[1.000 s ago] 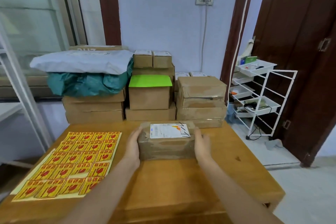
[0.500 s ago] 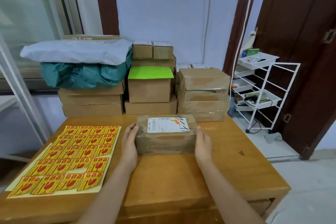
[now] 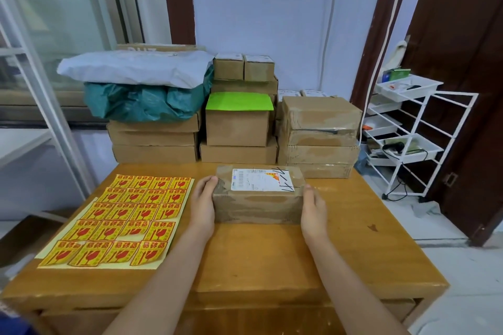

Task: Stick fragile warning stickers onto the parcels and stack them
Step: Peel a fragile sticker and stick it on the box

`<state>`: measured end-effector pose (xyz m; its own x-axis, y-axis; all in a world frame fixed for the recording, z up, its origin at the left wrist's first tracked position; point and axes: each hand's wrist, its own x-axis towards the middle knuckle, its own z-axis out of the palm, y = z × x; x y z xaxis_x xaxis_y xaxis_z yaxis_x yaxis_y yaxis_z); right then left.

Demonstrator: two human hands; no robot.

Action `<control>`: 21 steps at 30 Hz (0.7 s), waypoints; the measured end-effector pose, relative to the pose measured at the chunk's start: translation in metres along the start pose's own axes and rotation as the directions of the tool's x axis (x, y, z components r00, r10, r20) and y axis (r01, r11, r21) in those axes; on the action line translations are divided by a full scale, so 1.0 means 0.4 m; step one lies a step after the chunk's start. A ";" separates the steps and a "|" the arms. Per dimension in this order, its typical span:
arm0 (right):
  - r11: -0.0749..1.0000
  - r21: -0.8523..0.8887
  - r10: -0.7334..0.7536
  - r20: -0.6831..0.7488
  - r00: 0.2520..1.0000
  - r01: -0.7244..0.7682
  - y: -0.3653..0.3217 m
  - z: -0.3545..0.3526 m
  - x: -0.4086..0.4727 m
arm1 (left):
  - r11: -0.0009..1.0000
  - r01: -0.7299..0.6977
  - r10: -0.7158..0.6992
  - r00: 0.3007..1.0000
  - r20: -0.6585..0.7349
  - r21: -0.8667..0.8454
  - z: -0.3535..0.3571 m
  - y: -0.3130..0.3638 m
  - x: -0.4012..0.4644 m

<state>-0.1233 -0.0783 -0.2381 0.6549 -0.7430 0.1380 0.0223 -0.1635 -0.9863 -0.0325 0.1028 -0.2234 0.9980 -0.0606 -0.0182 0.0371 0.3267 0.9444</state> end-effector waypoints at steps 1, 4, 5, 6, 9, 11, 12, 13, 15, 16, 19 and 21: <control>1.000 -0.011 0.000 -0.003 1.000 0.000 0.000 -0.001 0.001 | 1.000 0.007 -0.007 1.000 -0.001 0.007 0.000 0.002 -0.001; 1.000 -0.004 0.007 0.005 1.000 -0.007 0.001 0.001 0.001 | 0.998 0.058 -0.058 0.998 0.000 0.024 0.001 0.005 -0.001; 1.000 0.007 0.007 0.001 1.000 -0.008 -0.003 0.002 -0.003 | 0.996 0.089 -0.089 0.996 -0.001 0.031 0.002 0.008 0.000; 1.000 0.029 0.004 -0.006 1.000 -0.003 -0.007 0.001 -0.007 | 0.992 0.122 -0.122 0.993 -0.003 0.035 0.002 0.011 0.003; 0.998 0.065 -0.020 -0.058 0.998 0.024 -0.019 -0.007 -0.016 | 0.984 0.179 -0.180 0.983 0.029 0.021 0.001 0.035 0.000; 0.997 -0.007 -0.079 -0.082 0.994 0.078 -0.020 -0.011 -0.018 | 0.987 0.161 -0.160 0.984 0.076 -0.001 -0.008 0.063 -0.005; 0.990 -0.063 -0.133 -0.094 0.987 0.127 -0.023 -0.011 -0.021 | 0.991 0.135 -0.135 0.986 0.095 0.011 -0.016 0.080 -0.008; 0.973 -0.132 -0.206 -0.114 0.972 0.191 -0.028 -0.009 -0.024 | 0.994 0.098 -0.102 0.990 0.099 0.048 -0.028 0.097 -0.009; 0.903 -0.278 -0.376 -0.140 0.916 0.328 -0.043 -0.002 -0.036 | 0.990 0.021 -0.033 0.996 0.080 0.143 -0.060 0.131 -0.013; 0.852 -0.344 -0.460 -0.131 0.878 0.395 -0.053 0.004 -0.043 | 0.982 -0.014 0.001 0.997 0.073 0.189 -0.079 0.145 -0.014; 0.661 -0.448 -0.675 -0.004 0.738 0.602 -0.087 0.033 -0.079 | 0.921 -0.142 0.125 0.990 0.070 0.362 -0.142 0.178 -0.020; 0.527 -0.427 -0.779 0.102 0.619 0.734 -0.105 0.066 -0.113 | 0.828 -0.233 0.211 0.972 0.102 0.510 -0.189 0.189 -0.020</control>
<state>-0.1338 -0.0205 -0.2052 0.4650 -0.2659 0.8444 0.1699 -0.9093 -0.3798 -0.0338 0.1991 -0.1766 0.9728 -0.0863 0.2151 -0.2282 -0.1960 0.9537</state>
